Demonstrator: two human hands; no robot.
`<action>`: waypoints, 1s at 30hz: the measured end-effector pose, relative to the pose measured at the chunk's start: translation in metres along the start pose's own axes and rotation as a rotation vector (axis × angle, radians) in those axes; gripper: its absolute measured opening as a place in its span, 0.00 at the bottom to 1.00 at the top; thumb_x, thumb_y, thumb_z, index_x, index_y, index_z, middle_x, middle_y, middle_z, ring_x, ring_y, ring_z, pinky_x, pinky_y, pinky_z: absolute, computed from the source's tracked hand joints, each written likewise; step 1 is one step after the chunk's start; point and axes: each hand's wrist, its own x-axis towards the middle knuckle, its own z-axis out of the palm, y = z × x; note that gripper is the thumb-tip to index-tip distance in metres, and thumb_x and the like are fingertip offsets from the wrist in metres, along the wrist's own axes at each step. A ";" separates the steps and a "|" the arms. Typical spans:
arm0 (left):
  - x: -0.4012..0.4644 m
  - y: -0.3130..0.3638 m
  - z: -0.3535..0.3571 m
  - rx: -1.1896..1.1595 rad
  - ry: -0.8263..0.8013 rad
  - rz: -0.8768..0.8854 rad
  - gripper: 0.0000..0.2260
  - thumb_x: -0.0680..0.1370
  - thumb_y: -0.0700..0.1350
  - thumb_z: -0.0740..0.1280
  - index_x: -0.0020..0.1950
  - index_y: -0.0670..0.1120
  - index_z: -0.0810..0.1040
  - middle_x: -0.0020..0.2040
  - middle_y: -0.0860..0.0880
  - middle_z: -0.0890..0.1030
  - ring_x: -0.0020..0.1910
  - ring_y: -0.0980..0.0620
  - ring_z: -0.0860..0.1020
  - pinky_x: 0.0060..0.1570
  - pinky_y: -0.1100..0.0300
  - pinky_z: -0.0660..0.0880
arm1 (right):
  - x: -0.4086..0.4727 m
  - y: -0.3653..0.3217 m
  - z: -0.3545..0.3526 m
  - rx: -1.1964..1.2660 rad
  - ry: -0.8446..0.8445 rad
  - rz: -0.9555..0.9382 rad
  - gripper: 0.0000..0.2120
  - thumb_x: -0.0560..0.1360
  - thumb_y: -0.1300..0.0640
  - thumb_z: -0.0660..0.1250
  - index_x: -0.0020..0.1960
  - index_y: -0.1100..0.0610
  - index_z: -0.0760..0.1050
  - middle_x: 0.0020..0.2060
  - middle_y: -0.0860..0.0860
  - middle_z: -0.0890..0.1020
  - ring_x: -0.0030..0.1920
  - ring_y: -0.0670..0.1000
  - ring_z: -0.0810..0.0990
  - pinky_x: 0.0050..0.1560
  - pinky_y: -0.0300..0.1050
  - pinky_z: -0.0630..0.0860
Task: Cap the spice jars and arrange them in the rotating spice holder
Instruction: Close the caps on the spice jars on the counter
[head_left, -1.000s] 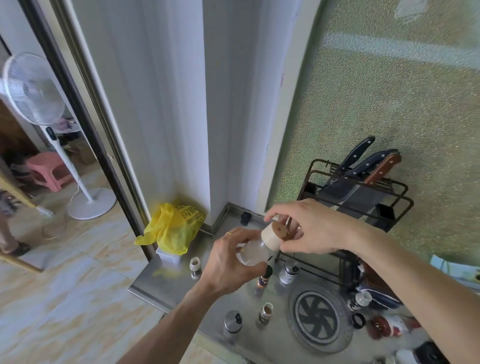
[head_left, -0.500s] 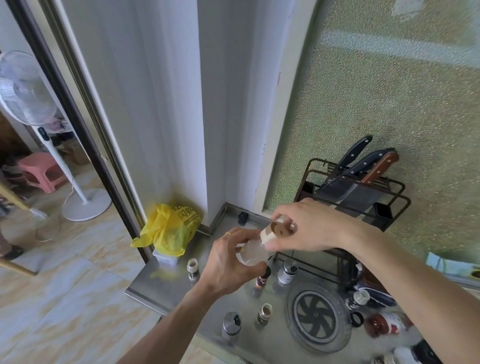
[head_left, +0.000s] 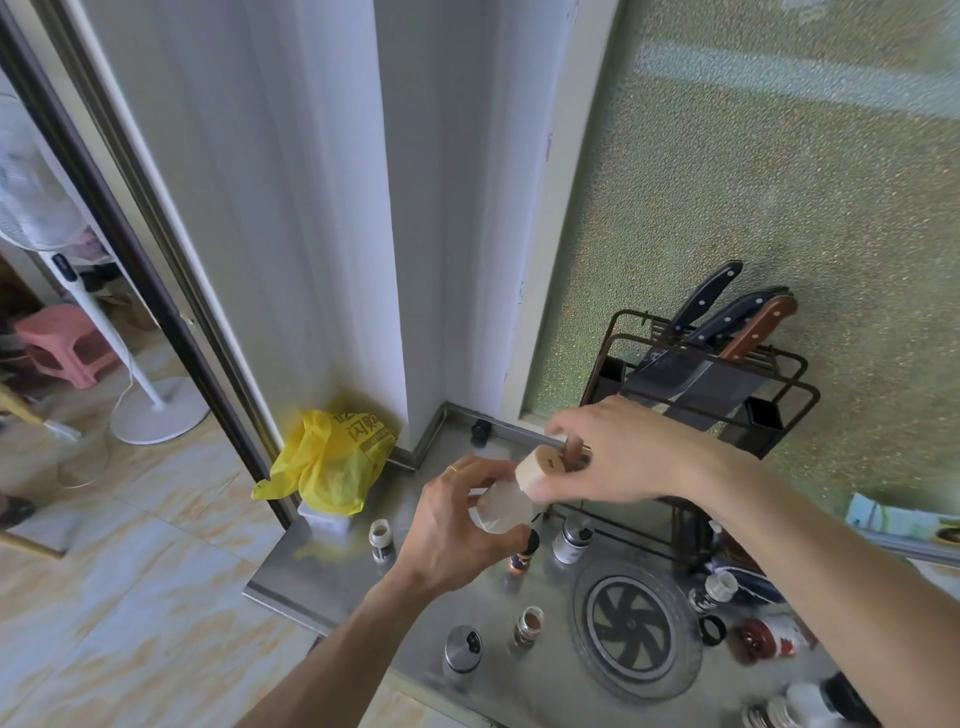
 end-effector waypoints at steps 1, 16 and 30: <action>0.001 -0.001 0.000 -0.002 0.002 -0.002 0.25 0.63 0.52 0.79 0.59 0.59 0.80 0.54 0.63 0.81 0.53 0.59 0.81 0.50 0.66 0.80 | 0.000 0.000 -0.001 0.056 -0.048 -0.014 0.28 0.65 0.34 0.71 0.62 0.42 0.74 0.46 0.44 0.83 0.41 0.40 0.80 0.48 0.45 0.78; 0.016 -0.044 0.007 -0.018 -0.019 -0.072 0.24 0.66 0.55 0.80 0.59 0.67 0.77 0.55 0.64 0.81 0.55 0.61 0.81 0.54 0.67 0.78 | 0.039 -0.007 0.041 0.128 0.116 0.014 0.20 0.66 0.40 0.75 0.54 0.48 0.81 0.41 0.43 0.83 0.42 0.47 0.79 0.45 0.44 0.77; 0.091 -0.190 0.069 0.322 -0.333 -0.488 0.30 0.75 0.31 0.62 0.75 0.52 0.68 0.67 0.47 0.80 0.65 0.49 0.78 0.63 0.60 0.74 | 0.165 0.029 0.228 0.161 -0.067 0.448 0.09 0.75 0.59 0.65 0.55 0.59 0.74 0.52 0.57 0.81 0.53 0.59 0.82 0.50 0.50 0.78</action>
